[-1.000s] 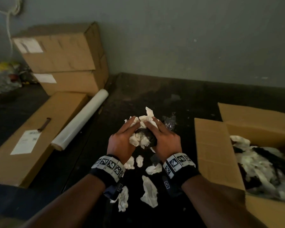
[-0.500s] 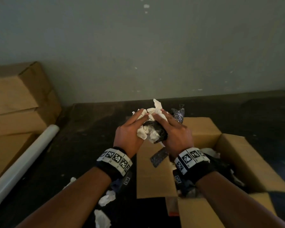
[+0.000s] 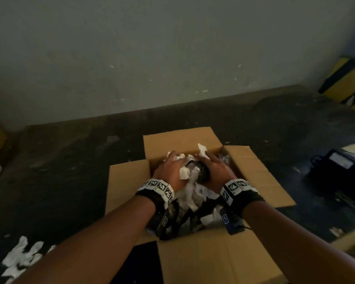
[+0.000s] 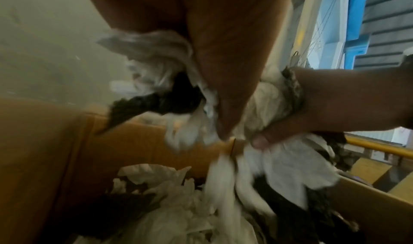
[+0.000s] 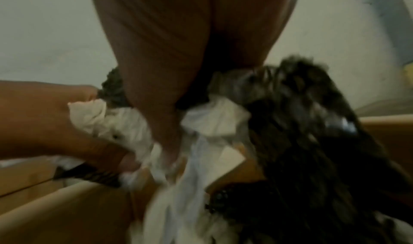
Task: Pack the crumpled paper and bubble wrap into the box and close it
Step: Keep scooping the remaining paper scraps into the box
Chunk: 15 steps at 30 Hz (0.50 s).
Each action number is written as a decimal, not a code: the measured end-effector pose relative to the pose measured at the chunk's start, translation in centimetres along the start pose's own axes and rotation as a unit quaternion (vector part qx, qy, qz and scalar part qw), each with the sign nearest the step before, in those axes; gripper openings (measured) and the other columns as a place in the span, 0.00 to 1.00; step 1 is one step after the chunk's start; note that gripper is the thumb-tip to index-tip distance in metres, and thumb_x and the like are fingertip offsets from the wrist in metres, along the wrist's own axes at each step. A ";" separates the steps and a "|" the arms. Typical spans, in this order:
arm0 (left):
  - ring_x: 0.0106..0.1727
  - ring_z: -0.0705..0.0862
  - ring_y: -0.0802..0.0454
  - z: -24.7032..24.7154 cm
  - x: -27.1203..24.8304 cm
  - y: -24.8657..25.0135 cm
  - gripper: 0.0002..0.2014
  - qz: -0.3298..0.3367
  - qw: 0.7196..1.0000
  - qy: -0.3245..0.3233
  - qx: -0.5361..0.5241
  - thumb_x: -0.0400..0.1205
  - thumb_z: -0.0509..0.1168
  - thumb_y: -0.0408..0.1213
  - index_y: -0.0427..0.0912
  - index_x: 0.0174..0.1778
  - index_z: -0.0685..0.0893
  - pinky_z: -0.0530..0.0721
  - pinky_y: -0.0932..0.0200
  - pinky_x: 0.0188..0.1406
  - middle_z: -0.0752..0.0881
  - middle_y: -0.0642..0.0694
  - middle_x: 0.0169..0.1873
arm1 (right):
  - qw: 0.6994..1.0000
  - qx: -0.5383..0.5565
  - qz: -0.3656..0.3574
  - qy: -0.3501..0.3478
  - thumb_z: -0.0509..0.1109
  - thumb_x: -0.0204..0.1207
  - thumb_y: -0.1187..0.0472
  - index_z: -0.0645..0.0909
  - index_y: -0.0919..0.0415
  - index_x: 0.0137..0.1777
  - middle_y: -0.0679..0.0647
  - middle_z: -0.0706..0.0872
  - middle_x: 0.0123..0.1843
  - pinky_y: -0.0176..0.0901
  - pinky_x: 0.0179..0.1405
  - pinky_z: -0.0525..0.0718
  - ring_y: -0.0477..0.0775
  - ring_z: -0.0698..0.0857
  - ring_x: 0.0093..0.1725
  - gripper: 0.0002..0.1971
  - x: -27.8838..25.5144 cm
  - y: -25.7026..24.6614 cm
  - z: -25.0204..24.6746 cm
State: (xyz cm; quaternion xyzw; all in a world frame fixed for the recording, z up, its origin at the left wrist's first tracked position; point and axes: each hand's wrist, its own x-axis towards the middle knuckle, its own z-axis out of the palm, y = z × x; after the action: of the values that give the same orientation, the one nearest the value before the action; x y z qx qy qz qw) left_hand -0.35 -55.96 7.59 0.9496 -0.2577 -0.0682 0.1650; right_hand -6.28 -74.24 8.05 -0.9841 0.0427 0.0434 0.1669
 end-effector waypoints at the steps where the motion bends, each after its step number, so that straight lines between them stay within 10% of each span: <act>1: 0.82 0.69 0.38 0.4 0.5 0.0 0.43 -0.018 0.999 -0.030 0.021 0.76 0.78 0.53 0.61 0.85 0.64 0.78 0.41 0.74 0.48 0.47 0.89 | 0.999 -0.001 0.006 -0.038 0.82 0.67 0.46 0.50 0.37 0.87 0.57 0.47 0.89 0.61 0.82 0.64 0.66 0.58 0.85 0.54 0.4 0.8 0.2; 8: 0.89 0.48 0.33 -1.1 2.8 0.2 0.72 -0.019 0.982 -0.173 0.077 0.56 0.82 0.70 0.65 0.88 0.41 0.61 0.32 0.82 0.34 0.44 0.89 | 0.986 -0.040 0.000 -0.162 0.79 0.31 0.20 0.27 0.25 0.78 0.52 0.33 0.89 0.76 0.81 0.57 0.69 0.40 0.87 0.80 4.0 3.5 -0.2; 13: 0.89 0.43 0.34 0.5 4.3 0.6 0.77 -0.025 0.962 -0.253 0.102 0.57 0.84 0.66 0.62 0.87 0.31 0.56 0.30 0.83 0.34 0.41 0.88 | 0.961 -0.099 0.048 -0.254 0.77 0.26 0.17 0.22 0.24 0.76 0.51 0.29 0.87 0.82 0.78 0.55 0.79 0.38 0.84 0.83 6.0 3.0 0.2; 15: 0.89 0.45 0.35 2.9 4.7 0.2 0.81 -0.015 0.954 -0.274 0.117 0.49 0.81 0.75 0.66 0.85 0.28 0.57 0.28 0.84 0.38 0.45 0.89 | 0.951 -0.137 0.048 -0.272 0.80 0.39 0.20 0.19 0.23 0.73 0.53 0.31 0.88 0.80 0.78 0.59 0.77 0.43 0.85 0.78 6.1 3.4 1.7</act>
State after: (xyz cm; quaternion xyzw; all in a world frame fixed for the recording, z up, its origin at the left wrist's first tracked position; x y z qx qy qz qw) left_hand 2.99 -59.33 4.73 0.9107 -0.2851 -0.2980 -0.0252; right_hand -0.72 -77.31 4.73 -0.9453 0.0365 0.3223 0.0332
